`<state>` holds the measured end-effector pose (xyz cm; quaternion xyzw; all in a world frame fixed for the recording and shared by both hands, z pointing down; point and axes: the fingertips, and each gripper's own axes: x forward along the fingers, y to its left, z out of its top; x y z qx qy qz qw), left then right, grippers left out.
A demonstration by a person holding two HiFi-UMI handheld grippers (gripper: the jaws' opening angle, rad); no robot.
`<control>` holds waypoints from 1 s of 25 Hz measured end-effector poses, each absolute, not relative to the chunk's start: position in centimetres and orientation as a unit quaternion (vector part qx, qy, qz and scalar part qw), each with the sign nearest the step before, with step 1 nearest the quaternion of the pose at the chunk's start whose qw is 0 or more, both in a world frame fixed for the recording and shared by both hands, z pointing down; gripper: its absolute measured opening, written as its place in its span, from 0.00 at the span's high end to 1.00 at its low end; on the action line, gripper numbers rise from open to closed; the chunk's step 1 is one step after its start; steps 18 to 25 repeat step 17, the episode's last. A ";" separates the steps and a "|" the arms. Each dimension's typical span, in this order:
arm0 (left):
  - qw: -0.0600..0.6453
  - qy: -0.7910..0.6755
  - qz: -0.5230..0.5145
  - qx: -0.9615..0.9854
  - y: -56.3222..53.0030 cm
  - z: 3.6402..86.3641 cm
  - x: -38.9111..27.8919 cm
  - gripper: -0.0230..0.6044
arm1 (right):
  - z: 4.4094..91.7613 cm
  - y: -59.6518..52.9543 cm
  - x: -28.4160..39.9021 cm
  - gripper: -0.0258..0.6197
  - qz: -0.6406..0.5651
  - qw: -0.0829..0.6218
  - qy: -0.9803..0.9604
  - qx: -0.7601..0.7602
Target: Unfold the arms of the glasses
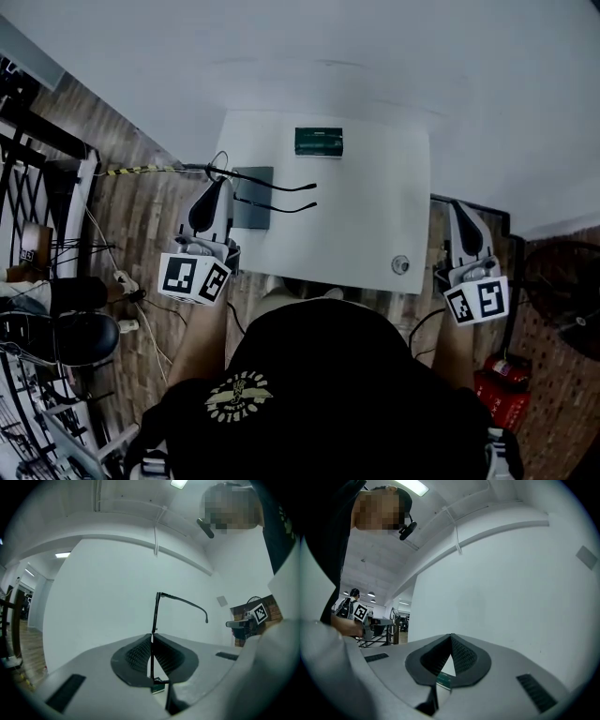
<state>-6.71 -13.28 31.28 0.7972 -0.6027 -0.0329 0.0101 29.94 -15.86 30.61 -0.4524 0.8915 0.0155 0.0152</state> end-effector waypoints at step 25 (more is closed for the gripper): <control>-0.007 -0.614 -0.013 0.789 -9.9 30.1 -6.7 0.93 | 31.2 -13.8 27.0 0.96 -0.008 0.028 0.910 -0.413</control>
